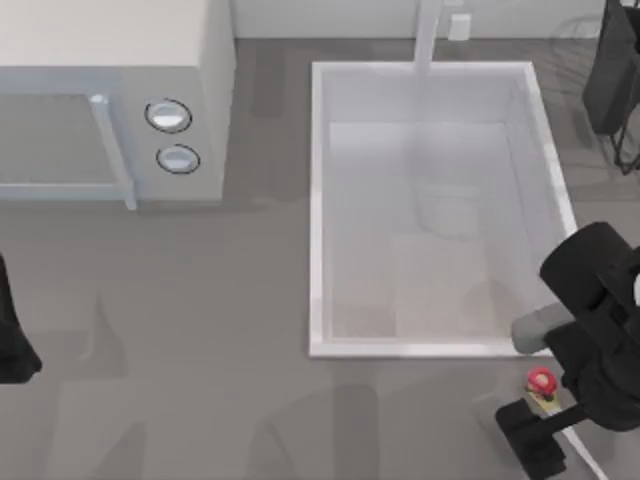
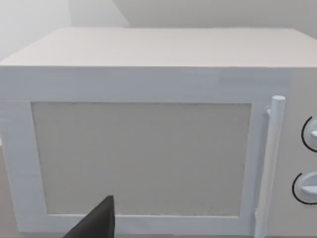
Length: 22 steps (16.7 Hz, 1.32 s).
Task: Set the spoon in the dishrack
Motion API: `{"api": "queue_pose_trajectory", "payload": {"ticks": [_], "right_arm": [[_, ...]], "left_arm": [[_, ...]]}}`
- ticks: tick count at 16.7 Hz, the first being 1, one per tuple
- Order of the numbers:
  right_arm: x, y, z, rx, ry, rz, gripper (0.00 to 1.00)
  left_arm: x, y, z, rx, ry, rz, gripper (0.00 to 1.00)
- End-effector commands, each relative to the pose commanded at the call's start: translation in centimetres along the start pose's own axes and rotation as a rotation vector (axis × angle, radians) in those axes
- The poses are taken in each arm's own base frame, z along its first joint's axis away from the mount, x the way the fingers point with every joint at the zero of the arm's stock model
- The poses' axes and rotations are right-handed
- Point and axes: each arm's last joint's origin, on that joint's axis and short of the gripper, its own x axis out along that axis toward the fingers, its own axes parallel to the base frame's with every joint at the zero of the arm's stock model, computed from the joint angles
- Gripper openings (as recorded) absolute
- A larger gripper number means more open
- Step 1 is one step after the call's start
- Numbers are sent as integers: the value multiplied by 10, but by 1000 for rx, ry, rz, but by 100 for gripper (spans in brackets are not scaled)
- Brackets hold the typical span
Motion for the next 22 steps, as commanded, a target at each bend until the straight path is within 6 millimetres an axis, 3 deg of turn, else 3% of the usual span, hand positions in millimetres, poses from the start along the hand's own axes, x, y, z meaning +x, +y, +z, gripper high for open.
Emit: {"api": "queue_pose_trajectory", "payload": {"ticks": [8, 9, 13, 17, 22], "right_arm": [[0, 0, 0, 0, 0, 0, 0], [-22, 0, 2, 2, -38, 0, 0], [-37, 2, 12, 1, -41, 0, 0], [-89, 4, 27, 3, -31, -1, 0], [-173, 3, 19, 1, 12, -6, 0]], "left_arm": [[0, 0, 0, 0, 0, 0, 100], [0, 0, 0, 0, 0, 0, 100], [0, 0, 0, 0, 0, 0, 100], [0, 0, 0, 0, 0, 0, 100], [0, 0, 0, 0, 0, 0, 100]]}}
